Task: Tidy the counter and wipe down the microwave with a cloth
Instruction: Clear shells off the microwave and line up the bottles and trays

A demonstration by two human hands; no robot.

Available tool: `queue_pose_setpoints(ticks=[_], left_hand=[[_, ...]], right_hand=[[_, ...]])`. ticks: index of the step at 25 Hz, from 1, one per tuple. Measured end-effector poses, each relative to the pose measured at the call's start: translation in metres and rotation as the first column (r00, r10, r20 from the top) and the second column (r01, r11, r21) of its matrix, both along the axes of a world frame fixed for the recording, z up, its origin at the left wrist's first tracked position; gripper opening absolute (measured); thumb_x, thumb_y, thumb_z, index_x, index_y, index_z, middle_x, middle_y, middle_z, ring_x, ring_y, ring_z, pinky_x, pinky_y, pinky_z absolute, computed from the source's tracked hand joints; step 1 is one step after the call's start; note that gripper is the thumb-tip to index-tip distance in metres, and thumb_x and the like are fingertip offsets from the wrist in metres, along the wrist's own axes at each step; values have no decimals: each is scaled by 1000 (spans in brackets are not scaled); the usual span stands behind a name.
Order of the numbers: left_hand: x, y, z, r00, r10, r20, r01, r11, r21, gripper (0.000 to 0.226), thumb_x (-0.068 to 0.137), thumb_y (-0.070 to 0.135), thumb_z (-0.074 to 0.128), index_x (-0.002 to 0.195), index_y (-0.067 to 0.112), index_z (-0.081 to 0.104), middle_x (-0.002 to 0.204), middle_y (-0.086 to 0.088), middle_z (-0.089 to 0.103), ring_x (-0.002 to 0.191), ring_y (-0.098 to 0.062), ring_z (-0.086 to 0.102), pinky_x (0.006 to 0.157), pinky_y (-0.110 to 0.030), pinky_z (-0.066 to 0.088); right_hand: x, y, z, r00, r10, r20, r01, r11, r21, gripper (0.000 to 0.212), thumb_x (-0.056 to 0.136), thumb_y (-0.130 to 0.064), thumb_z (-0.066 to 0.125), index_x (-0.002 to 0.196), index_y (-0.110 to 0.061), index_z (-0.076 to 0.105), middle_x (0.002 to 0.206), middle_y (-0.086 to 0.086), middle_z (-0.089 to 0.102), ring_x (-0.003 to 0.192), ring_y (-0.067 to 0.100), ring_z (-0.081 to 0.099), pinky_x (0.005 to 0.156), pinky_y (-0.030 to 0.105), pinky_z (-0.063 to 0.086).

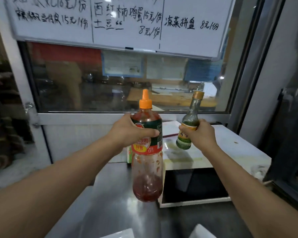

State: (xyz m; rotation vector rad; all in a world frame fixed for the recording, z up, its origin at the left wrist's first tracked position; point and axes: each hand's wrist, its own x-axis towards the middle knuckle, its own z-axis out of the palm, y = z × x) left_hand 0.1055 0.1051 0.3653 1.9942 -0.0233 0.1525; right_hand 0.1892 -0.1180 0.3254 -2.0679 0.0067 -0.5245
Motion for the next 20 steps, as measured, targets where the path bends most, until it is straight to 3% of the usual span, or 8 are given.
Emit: queue_pose_setpoints(ticks=[9,13,20], left_hand=[[-10,169,-12,1000,-10,18,9,999,52,49,50,40,85,92,35,62,97,7,68,95,-16,64,85,-39,53],[2,211,-36,999,33,-20,-31,997,67,72,50,40,86,109,24,50,103,4,62,94,-16,61,73,-32,52],[40,236,-77,996,90,-23,-89,994,66,68,55,34,87,107,25,45,102,4,58,93,-18,58,76,-33,51]], right_hand=[[-32,165,-23,999,-30,-32,31,1000,7,44,73,-36,76,104,-10,59,95,1,62,90,20,59,75,34,49],[-37,202,-43,996,-60,-68,60,998,-3,40,72,-38,77,99,-17,55,90,-4,60,88,18,59,69,31,48],[-13,227,-77,988,-54,-148,51,998,-27,49,72,-39,77,108,-14,56,103,4,65,95,24,61,84,43,52]])
